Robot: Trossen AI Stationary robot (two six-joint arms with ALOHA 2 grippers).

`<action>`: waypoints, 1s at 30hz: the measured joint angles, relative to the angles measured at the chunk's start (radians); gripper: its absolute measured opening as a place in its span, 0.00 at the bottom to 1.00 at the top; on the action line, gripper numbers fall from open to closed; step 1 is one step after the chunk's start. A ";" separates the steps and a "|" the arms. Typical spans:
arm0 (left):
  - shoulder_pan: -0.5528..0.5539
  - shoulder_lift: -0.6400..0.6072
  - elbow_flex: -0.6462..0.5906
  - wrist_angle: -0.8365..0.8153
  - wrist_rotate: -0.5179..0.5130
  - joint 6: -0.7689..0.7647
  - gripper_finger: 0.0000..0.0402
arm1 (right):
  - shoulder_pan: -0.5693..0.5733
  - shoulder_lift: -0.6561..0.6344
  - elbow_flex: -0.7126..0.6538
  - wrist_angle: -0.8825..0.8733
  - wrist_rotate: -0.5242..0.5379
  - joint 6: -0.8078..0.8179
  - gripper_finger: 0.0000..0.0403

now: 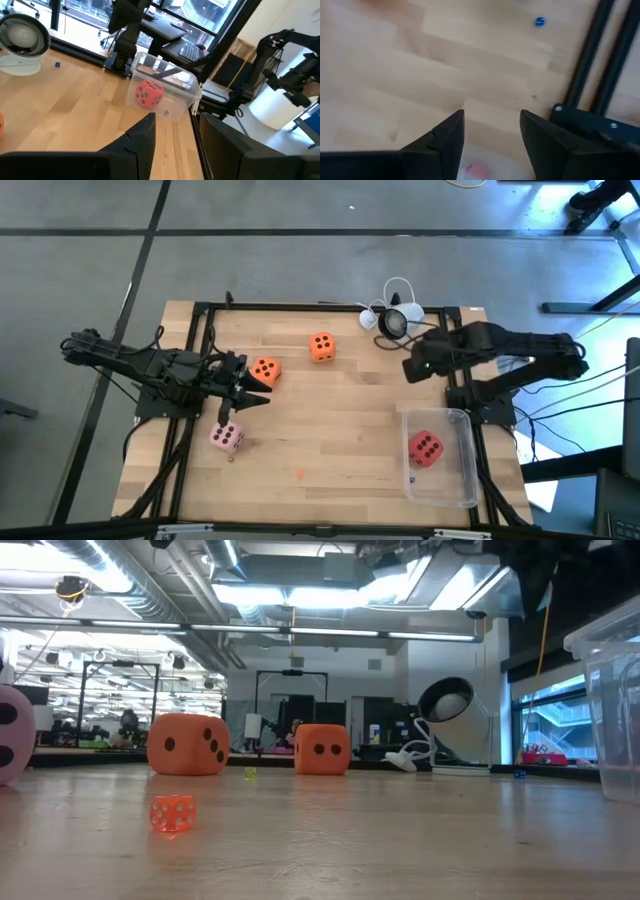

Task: Pick & Place Dice
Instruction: Put the small blue die into the transparent bin

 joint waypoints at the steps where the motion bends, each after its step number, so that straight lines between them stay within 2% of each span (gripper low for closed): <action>1: 0.000 0.000 0.000 0.000 0.000 0.000 0.37 | -0.017 -0.007 -0.012 -0.001 0.003 -0.004 0.47; 11: 0.000 0.000 0.000 0.000 -0.002 0.003 0.37 | -0.154 -0.014 -0.178 0.036 0.033 -0.028 0.47; 18: 0.000 0.000 0.000 0.001 -0.043 0.000 0.37 | -0.266 -0.013 -0.331 0.345 0.058 -0.121 0.47; 25: 0.001 0.001 0.000 0.055 -0.121 -0.006 0.37 | -0.426 0.000 -0.481 0.473 0.087 -0.160 0.47; 30: 0.001 0.001 0.000 0.078 -0.177 0.000 0.37 | -0.492 0.000 -0.576 0.636 0.077 -0.216 0.47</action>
